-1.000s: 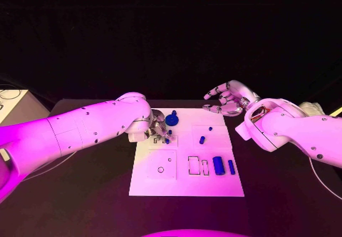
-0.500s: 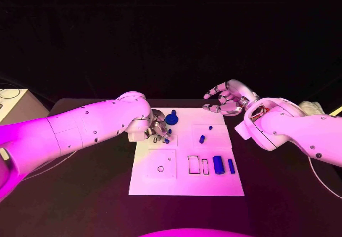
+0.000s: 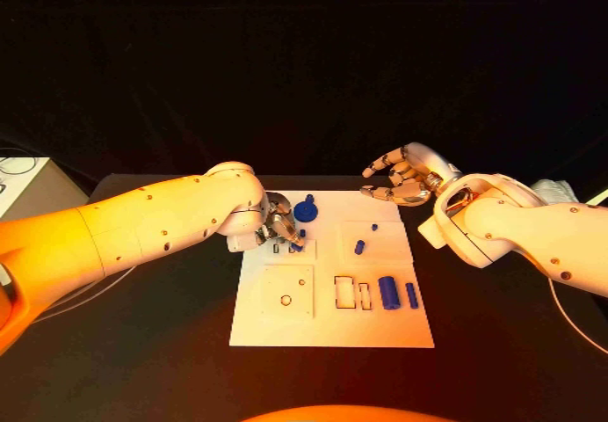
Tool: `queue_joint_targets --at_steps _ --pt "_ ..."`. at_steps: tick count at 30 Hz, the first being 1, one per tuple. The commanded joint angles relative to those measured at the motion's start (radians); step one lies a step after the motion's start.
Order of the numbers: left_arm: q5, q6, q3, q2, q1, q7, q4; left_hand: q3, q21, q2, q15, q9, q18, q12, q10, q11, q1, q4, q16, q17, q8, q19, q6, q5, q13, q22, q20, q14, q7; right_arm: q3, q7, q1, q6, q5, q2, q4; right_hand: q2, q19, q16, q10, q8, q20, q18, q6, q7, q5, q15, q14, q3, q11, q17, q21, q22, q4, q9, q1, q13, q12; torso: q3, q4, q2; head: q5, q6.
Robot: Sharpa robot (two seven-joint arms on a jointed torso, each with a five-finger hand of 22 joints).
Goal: Assemble the parts on the task board
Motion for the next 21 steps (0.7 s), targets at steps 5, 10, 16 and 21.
queue_joint_targets --at_steps 5,10,16,21 --pt "0.02 -0.088 0.0 -0.015 0.002 0.015 0.019 0.213 0.032 -0.039 -0.02 0.212 -0.019 0.059 0.08 -0.015 -0.087 -0.199 0.027 0.172 0.07 0.053 0.029 0.162 0.083 0.062 -0.011 0.068 -0.021 0.0 0.0 -0.002 0.026 -0.001 0.0 -0.002 -0.002 0.09 0.004 0.0 0.007 0.002 0.003 -0.005 0.0 -0.004 -0.001 0.104 0.001 0.003 0.263 -0.007 0.239 0.007 0.001 -0.011 0.16 -0.003 0.0002 0.0005 0.0 0.002 0.0" --pt "0.006 -0.115 0.0 -0.024 0.002 0.014 0.031 0.227 0.047 -0.052 -0.032 0.228 -0.027 0.077 0.122 -0.027 -0.125 -0.223 0.039 0.203 0.074 0.081 0.054 0.246 0.116 0.097 -0.023 0.083 -0.033 0.0 0.0 -0.003 0.028 -0.001 -0.001 -0.003 -0.002 0.09 0.004 0.0 0.007 0.002 0.003 -0.005 0.0 -0.004 -0.001 0.104 0.001 0.003 0.263 -0.008 0.238 0.009 0.001 -0.013 0.16 -0.003 0.0011 0.0006 0.002 0.005 -0.003" --pt "-0.034 -0.133 -0.003 -0.032 0.002 0.012 0.043 0.23 0.058 -0.062 -0.042 0.235 -0.032 0.086 0.155 -0.038 -0.149 -0.242 0.049 0.229 0.072 0.101 0.079 0.318 0.139 0.121 -0.033 0.093 -0.044 -0.001 -0.001 -0.004 0.029 -0.001 -0.002 -0.005 -0.002 0.09 0.004 -0.001 0.007 0.002 0.003 -0.005 0.0 -0.003 -0.001 0.104 0.001 0.003 0.263 -0.009 0.237 0.01 0.001 -0.015 0.16 -0.003 0.0016 0.0021 0.001 0.009 -0.009" --pt "-0.072 -0.145 -0.01 -0.037 0.002 0.013 0.055 0.227 0.064 -0.064 -0.047 0.238 -0.036 0.087 0.168 -0.044 -0.158 -0.245 0.054 0.242 0.072 0.113 0.093 0.334 0.141 0.135 -0.037 0.098 -0.05 -0.001 0.0 -0.004 0.03 -0.001 -0.004 -0.004 -0.002 0.09 0.004 -0.001 0.008 0.002 0.003 -0.005 0.0 -0.002 -0.001 0.104 0.001 0.003 0.263 -0.009 0.237 0.012 0.001 -0.017 0.16 -0.003 0.0006 0.001 0.001 0.012 -0.012"
